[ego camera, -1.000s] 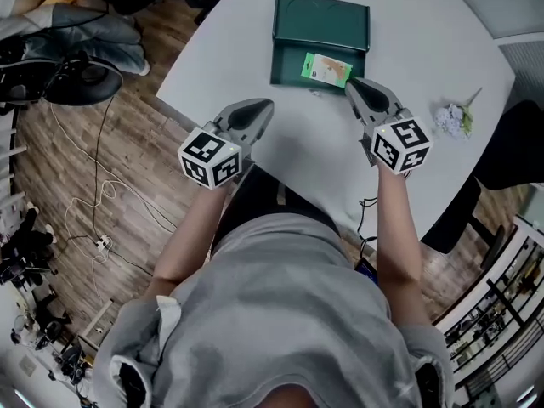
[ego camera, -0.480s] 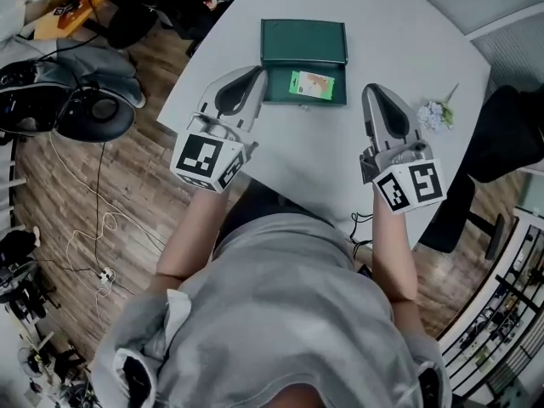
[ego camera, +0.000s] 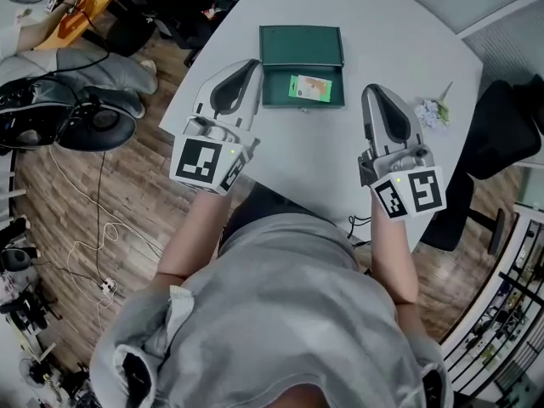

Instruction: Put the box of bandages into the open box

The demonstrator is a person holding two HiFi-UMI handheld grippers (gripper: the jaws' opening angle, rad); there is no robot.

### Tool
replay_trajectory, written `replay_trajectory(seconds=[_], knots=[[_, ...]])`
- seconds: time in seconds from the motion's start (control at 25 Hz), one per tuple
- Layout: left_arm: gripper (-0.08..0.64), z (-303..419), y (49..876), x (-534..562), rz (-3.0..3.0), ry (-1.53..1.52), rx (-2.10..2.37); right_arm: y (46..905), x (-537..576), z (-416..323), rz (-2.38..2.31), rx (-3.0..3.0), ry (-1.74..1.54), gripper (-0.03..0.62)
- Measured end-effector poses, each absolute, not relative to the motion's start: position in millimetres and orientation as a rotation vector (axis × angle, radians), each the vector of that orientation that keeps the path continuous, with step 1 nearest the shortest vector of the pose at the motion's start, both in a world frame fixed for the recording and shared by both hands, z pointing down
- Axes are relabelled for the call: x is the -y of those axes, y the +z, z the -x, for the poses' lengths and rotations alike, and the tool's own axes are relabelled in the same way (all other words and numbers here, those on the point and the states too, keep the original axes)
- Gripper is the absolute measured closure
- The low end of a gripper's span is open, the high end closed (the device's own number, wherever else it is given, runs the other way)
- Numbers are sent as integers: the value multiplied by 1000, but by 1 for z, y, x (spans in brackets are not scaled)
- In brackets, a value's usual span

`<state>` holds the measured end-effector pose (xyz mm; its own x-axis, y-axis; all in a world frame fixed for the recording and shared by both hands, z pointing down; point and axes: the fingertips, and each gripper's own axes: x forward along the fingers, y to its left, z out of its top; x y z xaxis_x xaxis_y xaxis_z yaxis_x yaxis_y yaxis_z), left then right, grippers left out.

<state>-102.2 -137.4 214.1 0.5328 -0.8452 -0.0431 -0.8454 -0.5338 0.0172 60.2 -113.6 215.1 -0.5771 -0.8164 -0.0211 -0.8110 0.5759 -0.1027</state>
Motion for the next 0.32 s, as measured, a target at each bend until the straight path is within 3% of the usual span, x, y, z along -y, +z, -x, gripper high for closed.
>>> replay_trajectory(seconds=[0.32], knots=[[538, 104, 210, 138, 2730, 88, -1514, 212, 113, -58, 1425, -2725, -107, 543]])
